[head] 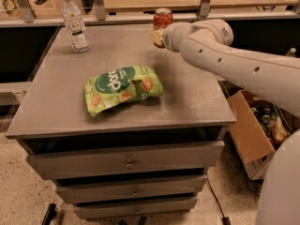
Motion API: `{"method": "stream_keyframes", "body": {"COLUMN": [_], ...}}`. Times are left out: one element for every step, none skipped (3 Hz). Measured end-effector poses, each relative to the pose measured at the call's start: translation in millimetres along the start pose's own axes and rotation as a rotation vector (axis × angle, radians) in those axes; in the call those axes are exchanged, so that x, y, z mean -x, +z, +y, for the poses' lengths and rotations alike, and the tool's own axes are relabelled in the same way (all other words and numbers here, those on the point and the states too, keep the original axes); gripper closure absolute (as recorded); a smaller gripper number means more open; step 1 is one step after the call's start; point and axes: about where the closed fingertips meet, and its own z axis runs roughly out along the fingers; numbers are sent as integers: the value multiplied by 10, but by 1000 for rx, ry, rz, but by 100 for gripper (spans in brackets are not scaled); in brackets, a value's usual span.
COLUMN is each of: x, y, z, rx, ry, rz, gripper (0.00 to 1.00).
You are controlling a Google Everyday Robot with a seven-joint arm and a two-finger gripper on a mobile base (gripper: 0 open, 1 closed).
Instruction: Pick coke can
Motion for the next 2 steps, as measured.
{"method": "stream_keyframes", "body": {"x": [-17,-96], "y": [-170,-297], "z": [-22,-267], "rx": [22,42], "ry": [-8,56], "rz": [-5,6], "gripper": [100,100]}}
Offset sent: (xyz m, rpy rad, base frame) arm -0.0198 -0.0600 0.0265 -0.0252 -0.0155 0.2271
